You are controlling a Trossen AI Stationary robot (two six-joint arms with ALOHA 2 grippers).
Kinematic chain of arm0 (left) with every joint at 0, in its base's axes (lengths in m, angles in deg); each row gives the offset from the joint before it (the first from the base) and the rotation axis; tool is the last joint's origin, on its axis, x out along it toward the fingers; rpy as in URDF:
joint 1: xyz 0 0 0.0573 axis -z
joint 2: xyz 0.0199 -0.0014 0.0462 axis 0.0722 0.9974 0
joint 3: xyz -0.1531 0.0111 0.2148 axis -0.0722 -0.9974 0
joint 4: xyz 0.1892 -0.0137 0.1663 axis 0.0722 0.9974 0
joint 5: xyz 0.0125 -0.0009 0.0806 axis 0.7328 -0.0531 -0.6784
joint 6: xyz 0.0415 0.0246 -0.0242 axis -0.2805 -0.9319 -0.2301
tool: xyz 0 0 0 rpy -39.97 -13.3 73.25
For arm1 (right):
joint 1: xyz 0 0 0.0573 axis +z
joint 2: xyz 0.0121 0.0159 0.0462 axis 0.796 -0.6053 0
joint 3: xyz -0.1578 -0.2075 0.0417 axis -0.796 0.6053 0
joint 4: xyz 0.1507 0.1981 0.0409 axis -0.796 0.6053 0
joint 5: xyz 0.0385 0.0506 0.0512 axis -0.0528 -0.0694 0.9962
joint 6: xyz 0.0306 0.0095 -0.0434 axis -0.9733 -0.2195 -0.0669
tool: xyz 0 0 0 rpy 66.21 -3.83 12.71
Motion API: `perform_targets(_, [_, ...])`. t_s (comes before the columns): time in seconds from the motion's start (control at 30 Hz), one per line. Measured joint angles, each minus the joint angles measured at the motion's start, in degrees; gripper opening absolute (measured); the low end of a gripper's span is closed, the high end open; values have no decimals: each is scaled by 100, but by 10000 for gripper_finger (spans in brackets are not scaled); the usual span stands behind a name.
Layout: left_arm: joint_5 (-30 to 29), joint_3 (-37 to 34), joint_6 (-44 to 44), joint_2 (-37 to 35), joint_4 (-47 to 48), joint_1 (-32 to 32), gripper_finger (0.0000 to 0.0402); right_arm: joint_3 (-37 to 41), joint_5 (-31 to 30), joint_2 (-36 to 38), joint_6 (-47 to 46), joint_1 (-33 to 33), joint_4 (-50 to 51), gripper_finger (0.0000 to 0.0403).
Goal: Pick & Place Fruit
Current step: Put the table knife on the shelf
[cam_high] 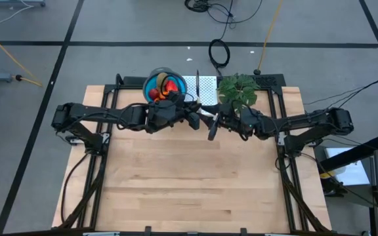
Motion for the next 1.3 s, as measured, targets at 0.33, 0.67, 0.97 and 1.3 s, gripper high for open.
perform_targets(0.33, [-13,0,46,0,4,-8,58,0,394,0,0,-186,38,107])
perform_targets(0.67, [-50,0,37,0,22,-14,58,2,662,0,-7,-334,60,64])
perform_targets(0.97, [-27,0,-24,0,68,-19,58,7,752,2,-55,-376,142,42])
perform_targets(1.3, [26,0,-241,7,64,-51,59,2,643,2,-266,-367,272,40])
